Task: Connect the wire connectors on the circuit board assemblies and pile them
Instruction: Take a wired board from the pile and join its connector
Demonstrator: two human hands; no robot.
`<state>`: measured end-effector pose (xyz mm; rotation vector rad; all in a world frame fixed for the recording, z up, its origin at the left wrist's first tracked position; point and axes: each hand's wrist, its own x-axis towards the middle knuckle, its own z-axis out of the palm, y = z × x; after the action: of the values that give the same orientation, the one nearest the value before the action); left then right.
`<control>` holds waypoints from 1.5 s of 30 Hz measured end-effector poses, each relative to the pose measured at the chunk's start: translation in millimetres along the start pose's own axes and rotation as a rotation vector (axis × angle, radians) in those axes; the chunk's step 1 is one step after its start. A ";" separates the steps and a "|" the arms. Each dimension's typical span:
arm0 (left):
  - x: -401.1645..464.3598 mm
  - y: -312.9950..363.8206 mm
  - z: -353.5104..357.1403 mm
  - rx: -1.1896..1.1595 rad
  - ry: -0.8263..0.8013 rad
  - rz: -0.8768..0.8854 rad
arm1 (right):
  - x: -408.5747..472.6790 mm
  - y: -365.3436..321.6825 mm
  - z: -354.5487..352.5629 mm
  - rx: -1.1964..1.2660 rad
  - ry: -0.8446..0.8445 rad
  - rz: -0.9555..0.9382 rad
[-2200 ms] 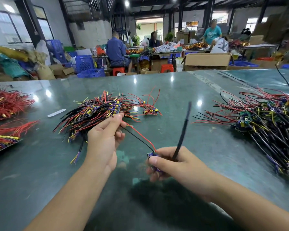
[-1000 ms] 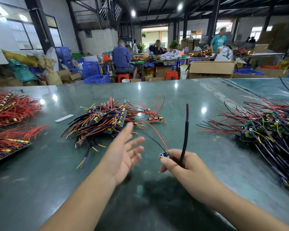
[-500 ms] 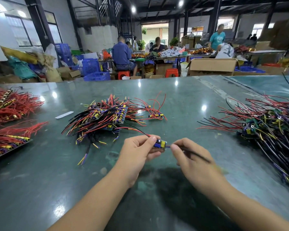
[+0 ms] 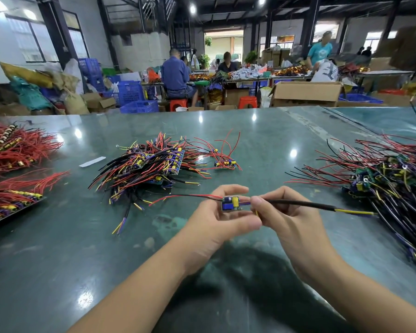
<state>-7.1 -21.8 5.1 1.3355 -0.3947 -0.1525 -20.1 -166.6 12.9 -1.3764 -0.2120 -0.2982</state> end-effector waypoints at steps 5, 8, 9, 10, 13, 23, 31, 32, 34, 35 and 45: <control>-3.9 -1.5 -2.9 0.227 -0.118 0.039 | 1.1 0.7 -1.2 -0.039 0.026 0.022; -4.0 -3.5 -0.2 0.389 -0.054 0.082 | 0.9 0.5 -1.0 -0.045 0.011 0.031; -3.3 -4.0 1.5 0.401 -0.005 0.105 | 0.4 0.5 -0.3 -0.039 0.003 0.037; -2.1 -4.2 3.0 0.381 0.040 0.129 | -0.1 0.4 0.5 -0.027 -0.008 0.045; 1.1 -0.7 2.8 0.246 0.120 0.162 | -2.2 -0.8 2.7 0.017 -0.064 0.063; 3.7 0.4 -3.4 0.062 0.255 0.078 | -3.4 -2.4 -2.2 0.130 -0.099 0.206; 4.6 3.3 -0.6 -0.108 0.263 -0.002 | -0.7 -5.6 -4.3 0.270 -0.147 0.244; 4.2 5.5 -0.3 -0.184 0.245 -0.023 | -0.5 -6.7 -4.1 0.296 -0.173 0.253; 2.6 10.5 0.0 -0.311 0.191 -0.046 | -0.4 -9.3 -4.2 0.354 -0.234 0.274; 1.3 12.7 0.0 -0.357 0.157 -0.049 | -0.3 -10.9 -4.6 0.386 -0.261 0.289; -1.7 9.3 5.9 -0.212 0.177 0.053 | 0.1 -10.6 -6.6 0.308 -0.246 0.314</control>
<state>-11.9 -24.4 14.9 1.1185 -0.2565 -0.0299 -23.7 -174.8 21.6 -1.1170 -0.2308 0.1624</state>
